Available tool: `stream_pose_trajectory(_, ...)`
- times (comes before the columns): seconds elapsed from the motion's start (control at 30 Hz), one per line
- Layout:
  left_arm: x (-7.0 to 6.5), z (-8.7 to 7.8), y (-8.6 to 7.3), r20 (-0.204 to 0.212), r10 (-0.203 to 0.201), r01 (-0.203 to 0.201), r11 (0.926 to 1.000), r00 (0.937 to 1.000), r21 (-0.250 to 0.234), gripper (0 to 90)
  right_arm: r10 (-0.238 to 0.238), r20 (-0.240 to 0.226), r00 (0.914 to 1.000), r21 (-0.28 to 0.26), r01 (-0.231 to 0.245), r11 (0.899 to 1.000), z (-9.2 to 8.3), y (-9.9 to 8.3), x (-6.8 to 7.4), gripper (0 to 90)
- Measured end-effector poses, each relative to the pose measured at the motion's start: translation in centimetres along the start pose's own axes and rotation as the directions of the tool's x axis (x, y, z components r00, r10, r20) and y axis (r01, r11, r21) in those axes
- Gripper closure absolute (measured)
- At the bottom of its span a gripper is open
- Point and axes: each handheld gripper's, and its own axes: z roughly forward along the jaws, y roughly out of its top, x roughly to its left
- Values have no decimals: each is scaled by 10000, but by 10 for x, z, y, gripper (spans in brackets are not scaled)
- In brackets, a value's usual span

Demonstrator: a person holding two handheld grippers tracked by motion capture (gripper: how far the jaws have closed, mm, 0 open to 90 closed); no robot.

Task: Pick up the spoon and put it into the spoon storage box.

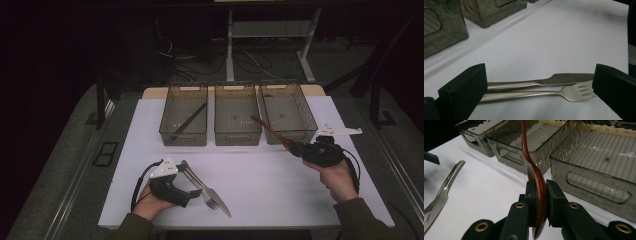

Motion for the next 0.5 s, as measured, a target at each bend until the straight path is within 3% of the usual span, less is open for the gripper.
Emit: stream_pose_trajectory(0.5, -2, 1, 0, 32, 51, -51, 10000, 10000, -46, 0, -214, 114, 9997, -202, 216, 9996, 19, 24, 3, 795)
